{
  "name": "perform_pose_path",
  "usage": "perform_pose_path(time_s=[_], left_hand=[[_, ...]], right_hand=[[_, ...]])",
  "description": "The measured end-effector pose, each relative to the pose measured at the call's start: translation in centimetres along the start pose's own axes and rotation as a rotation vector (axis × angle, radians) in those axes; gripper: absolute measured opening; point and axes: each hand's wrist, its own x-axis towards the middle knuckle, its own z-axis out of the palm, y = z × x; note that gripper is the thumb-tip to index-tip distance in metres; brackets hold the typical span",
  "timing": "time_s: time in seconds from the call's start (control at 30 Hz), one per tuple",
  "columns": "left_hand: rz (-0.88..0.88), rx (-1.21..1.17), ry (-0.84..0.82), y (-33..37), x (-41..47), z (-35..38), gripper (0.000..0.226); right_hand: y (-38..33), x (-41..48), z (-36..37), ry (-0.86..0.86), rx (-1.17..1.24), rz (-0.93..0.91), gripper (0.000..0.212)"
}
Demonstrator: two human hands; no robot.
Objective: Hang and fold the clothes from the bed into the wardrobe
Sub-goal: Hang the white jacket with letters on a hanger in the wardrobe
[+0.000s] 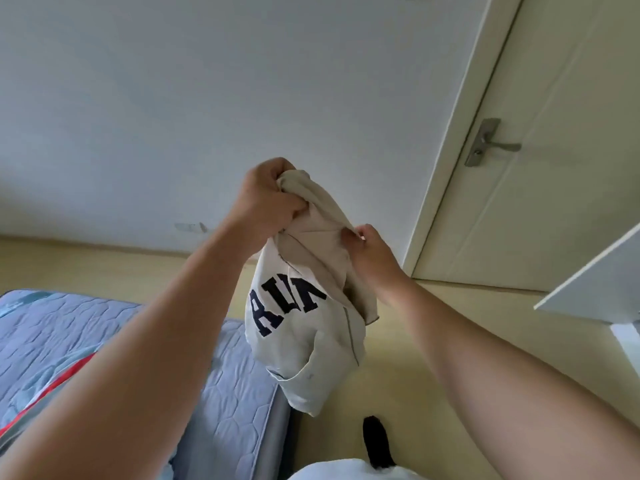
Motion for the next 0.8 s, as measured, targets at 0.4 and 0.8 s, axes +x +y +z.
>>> perform_pose_path(time_s=[0.4,0.8], left_hand=[[0.189,0.064,-0.205,5.0,4.9,19.8,0.012],[0.339,0.063,-0.438,13.7,9.3,44.7,0.021]], right_hand=[[7.6,-2.3,-20.6,0.04,-0.657,0.111,0.022],[14.2,-4.8,-42.1,0.889,0.02,0.435,0.031]])
